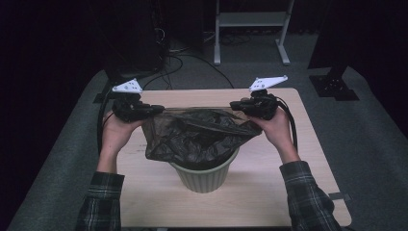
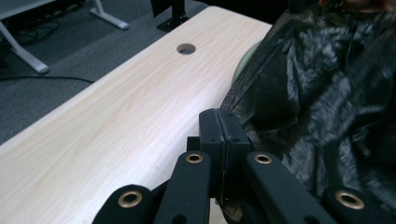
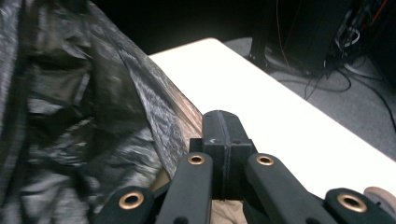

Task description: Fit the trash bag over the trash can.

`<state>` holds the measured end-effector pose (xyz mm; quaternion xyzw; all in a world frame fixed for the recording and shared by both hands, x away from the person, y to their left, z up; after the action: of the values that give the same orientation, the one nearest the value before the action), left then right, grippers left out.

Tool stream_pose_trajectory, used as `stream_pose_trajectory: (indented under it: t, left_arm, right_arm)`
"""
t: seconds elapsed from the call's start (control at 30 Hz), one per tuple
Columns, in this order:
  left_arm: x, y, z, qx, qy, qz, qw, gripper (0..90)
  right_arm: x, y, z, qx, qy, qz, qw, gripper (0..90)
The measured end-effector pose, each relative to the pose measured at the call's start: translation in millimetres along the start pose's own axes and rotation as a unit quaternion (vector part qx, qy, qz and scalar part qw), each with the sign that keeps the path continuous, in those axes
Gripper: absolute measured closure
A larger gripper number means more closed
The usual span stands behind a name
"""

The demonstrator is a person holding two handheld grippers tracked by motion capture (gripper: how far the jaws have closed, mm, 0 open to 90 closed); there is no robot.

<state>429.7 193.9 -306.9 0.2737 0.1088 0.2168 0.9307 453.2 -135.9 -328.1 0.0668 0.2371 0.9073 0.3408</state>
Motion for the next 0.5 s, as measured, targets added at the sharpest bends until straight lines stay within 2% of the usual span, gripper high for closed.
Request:
stream_pose_trajectory:
  t: [0.2, 0.27, 0.5]
  left_arm:
    - [5.8, -15.7, -21.5, 0.013, 0.016, -0.005, 0.9998, 89.8]
    - [5.9, -21.1, -27.6, 0.026, 0.016, -0.001, 0.9995, 89.8]
    - [6.8, -38.6, -53.8, 0.052, 0.030, -0.010, 0.9981, 89.8]
  right_arm:
    - [-4.4, -27.7, -19.1, 0.028, -0.019, -0.003, 0.9994, 90.0]
    - [-4.0, -35.3, -25.8, 0.038, -0.024, -0.002, 0.9990, 90.0]
    - [-1.0, -53.5, -52.6, 0.069, -0.024, -0.007, 0.9973, 90.0]
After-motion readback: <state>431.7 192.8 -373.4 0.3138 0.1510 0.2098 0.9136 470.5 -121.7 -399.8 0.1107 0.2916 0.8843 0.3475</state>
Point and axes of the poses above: each handheld gripper's, and its own axes: y roughly backward along the jaws, z roughly out of its top, x roughly to its left, the point moved 5 cm from there along -y, roughly forward along the jaws, and after that the axes turned 8 degrees about -z, right-handed, at the moved point
